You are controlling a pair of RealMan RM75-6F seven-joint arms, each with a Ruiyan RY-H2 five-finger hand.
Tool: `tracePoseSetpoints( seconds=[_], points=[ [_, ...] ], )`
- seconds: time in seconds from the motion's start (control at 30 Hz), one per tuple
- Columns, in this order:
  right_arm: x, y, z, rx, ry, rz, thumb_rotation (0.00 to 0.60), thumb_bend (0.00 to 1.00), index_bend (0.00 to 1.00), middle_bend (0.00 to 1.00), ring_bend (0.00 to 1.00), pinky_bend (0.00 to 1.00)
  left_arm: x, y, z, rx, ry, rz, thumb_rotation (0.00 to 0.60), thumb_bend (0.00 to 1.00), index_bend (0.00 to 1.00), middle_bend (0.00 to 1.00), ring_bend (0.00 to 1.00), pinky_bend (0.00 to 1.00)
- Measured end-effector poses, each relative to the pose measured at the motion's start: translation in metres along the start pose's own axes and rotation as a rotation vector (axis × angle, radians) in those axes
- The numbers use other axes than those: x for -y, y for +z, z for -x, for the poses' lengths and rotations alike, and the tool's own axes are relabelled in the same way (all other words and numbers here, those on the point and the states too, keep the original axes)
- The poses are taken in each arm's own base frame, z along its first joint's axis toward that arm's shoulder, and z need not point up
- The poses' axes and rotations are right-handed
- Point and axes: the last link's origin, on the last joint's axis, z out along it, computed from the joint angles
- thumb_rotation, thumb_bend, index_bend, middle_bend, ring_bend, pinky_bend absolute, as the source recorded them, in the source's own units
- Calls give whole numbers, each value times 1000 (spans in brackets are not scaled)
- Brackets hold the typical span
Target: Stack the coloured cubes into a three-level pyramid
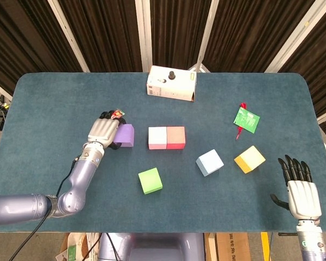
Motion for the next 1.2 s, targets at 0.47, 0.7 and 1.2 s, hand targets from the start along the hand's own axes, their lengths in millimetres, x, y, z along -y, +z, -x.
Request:
tracePoseSetpoints(
  seconds=[0.47, 0.7, 1.2],
  points=[
    [-1, 1, 0, 2, 2, 13, 600, 183, 74, 43, 0, 0, -14, 11, 13, 12, -5, -24, 600, 471, 278, 245, 0, 0],
    [-2, 2, 1, 0, -1, 20, 600, 182, 75, 43, 0, 0, -28, 14, 15, 49, -15, -78, 600, 470, 255, 231, 0, 0],
    [-6, 2, -3, -16, 12, 40, 600, 182, 74, 43, 0, 0, -46, 27, 21, 41, 1, -136, 600, 465, 255, 210, 0, 0]
  ],
)
